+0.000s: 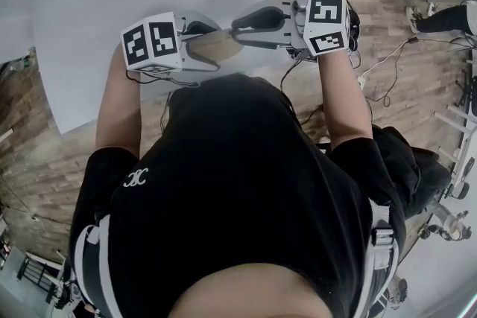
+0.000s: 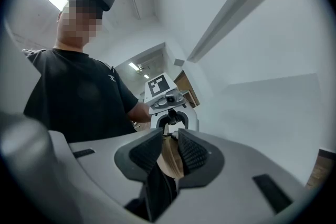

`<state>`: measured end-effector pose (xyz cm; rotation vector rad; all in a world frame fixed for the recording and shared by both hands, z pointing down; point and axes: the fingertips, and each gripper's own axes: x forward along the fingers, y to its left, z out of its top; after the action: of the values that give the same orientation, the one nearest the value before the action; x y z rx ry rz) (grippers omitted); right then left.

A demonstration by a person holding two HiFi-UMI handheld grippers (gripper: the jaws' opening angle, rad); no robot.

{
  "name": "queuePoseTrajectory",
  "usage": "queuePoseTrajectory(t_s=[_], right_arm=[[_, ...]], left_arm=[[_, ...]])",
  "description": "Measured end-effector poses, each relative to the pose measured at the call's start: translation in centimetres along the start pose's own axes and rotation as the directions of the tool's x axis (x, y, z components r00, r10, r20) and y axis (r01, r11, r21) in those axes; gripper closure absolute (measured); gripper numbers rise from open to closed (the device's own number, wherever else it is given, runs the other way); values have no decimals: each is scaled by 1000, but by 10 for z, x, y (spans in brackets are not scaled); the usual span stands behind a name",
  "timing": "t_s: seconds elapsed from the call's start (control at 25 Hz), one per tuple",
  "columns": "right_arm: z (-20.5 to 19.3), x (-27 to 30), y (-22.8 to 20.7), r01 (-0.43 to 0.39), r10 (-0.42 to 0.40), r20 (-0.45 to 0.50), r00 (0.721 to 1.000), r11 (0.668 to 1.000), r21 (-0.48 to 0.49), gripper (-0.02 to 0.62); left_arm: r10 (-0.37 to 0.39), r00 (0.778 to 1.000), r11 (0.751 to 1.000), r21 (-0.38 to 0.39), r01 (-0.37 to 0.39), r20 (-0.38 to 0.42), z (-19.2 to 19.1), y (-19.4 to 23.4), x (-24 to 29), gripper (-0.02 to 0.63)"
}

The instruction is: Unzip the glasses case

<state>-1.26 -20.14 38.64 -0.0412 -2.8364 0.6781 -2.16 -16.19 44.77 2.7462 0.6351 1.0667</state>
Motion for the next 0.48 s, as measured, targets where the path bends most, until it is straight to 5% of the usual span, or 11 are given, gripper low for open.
queuePoseTrajectory(t_s=[0.48], right_arm=[[6,-7,-9,44,-43,23,999,998,-46,566]], left_arm=[[19,997,999,-50,-16,69,3,11,-9,305]])
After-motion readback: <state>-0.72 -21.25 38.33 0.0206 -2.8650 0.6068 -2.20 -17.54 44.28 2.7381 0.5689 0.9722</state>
